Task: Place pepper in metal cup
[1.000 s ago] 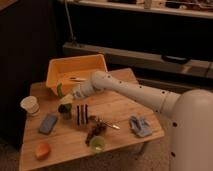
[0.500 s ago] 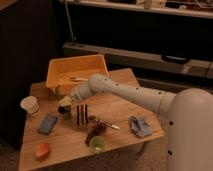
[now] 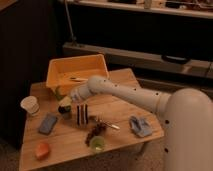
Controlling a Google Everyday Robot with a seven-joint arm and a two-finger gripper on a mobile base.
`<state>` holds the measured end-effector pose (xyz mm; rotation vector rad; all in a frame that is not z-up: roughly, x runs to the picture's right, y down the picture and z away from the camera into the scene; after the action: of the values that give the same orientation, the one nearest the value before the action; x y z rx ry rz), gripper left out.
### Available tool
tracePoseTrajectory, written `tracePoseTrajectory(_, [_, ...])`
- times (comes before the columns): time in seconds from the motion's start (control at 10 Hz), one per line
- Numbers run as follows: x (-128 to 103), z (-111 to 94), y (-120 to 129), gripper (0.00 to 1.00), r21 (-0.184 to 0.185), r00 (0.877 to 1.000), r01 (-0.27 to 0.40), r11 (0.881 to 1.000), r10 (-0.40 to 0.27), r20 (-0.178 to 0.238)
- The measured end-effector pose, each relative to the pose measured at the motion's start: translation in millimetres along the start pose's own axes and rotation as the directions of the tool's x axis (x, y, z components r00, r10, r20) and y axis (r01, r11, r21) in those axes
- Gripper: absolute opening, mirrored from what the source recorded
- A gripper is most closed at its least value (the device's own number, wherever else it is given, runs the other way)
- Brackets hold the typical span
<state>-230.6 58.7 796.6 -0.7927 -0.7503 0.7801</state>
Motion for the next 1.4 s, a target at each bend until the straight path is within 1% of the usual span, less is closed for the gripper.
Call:
tracePoseTrajectory(0.4, [-2.1,8.3,-2.6,0.18,-0.02,1.0,0.004,1.0,-0.005,-0.003])
tracePoseTrajectory(1.2, [-0.2,12.3,2.3,0.18,-0.056,1.0,0.021,0.998,-0.021,-0.009])
tracePoseTrajectory(1.4, [-2.0,10.7,0.2,0.18,-0.074,0.999,-0.005,0.997,0.002,-0.032])
